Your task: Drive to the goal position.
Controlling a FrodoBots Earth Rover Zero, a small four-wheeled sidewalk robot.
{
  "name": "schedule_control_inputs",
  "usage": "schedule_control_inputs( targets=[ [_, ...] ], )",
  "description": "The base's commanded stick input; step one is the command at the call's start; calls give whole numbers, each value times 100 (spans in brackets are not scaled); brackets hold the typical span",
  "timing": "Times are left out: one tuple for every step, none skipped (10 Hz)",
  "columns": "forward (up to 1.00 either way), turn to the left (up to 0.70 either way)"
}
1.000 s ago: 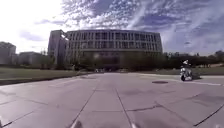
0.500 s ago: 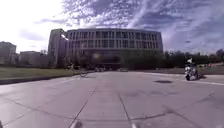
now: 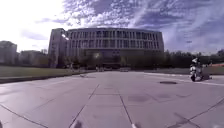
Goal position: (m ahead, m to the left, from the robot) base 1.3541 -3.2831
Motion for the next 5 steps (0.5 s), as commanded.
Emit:
schedule_control_inputs(
  targets=[
    [70, 0],
    [70, 0],
    [70, 0],
    [70, 0],
    [70, 0]
  ],
)
